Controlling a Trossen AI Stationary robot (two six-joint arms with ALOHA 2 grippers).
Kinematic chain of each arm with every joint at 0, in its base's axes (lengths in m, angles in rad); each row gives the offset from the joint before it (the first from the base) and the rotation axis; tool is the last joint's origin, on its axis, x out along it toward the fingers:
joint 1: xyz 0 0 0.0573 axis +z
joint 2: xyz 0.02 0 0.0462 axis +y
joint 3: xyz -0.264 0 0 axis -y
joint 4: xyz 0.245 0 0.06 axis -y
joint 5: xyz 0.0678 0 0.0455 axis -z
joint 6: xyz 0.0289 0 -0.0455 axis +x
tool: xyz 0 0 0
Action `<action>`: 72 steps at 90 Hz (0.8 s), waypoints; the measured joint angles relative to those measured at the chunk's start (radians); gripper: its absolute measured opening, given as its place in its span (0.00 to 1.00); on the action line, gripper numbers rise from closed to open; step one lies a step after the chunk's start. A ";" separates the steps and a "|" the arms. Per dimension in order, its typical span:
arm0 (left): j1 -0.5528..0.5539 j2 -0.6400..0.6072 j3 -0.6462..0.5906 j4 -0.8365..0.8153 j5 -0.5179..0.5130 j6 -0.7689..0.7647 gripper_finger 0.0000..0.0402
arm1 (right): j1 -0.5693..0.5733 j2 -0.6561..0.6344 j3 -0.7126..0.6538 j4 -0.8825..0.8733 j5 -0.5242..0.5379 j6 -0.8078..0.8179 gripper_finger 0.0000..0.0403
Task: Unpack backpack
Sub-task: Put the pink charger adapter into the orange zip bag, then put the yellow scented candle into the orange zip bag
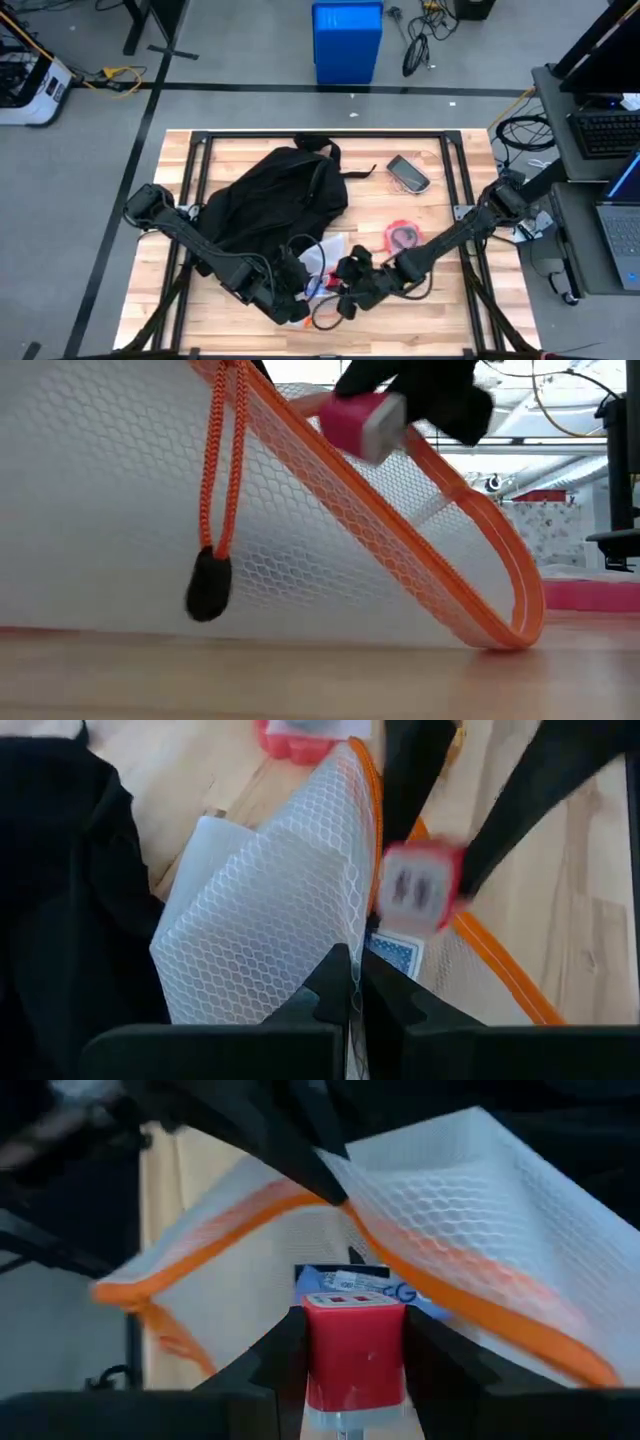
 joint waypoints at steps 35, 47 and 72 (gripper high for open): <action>0.019 0.000 0.005 0.025 -0.047 0.032 0.00 | -0.088 0.099 0.000 0.254 -0.142 -0.135 0.34; 0.020 0.000 0.005 0.025 -0.050 0.033 0.00 | -0.109 0.102 0.000 0.250 -0.165 -0.140 0.49; 0.020 0.000 0.005 0.025 -0.050 0.031 0.00 | -0.120 0.093 -0.001 0.230 -0.165 -0.184 0.73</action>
